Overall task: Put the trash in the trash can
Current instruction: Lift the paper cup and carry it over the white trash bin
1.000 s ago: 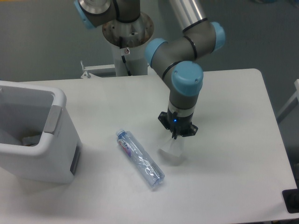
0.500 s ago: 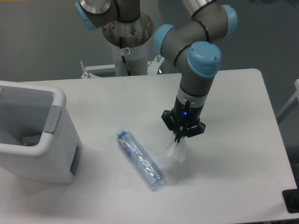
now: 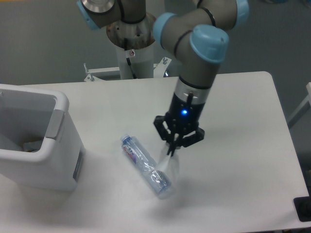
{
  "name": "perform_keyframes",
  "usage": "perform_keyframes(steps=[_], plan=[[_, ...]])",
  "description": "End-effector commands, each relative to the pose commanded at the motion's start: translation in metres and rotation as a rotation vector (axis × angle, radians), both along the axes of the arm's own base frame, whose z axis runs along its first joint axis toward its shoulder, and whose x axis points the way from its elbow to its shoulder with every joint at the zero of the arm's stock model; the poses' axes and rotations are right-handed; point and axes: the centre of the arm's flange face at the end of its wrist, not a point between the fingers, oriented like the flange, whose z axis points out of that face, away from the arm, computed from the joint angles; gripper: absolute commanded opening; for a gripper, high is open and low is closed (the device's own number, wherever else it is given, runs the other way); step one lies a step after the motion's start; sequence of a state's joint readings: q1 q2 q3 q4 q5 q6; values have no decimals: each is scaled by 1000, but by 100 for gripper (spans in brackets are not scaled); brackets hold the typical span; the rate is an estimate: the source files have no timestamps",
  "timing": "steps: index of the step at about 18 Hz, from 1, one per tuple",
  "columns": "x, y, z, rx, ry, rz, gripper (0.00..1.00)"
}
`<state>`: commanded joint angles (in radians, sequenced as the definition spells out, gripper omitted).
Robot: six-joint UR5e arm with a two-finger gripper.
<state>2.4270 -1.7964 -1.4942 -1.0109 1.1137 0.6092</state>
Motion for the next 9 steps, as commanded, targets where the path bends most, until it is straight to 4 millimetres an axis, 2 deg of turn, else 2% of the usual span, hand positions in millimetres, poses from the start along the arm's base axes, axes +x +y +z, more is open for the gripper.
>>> perform_keyframes(steps=[4, 7, 9], plan=[[48, 11, 37, 49, 0, -22, 0], [72, 5, 65, 101, -9, -24, 0], [95, 9, 76, 121, -11, -52, 0]])
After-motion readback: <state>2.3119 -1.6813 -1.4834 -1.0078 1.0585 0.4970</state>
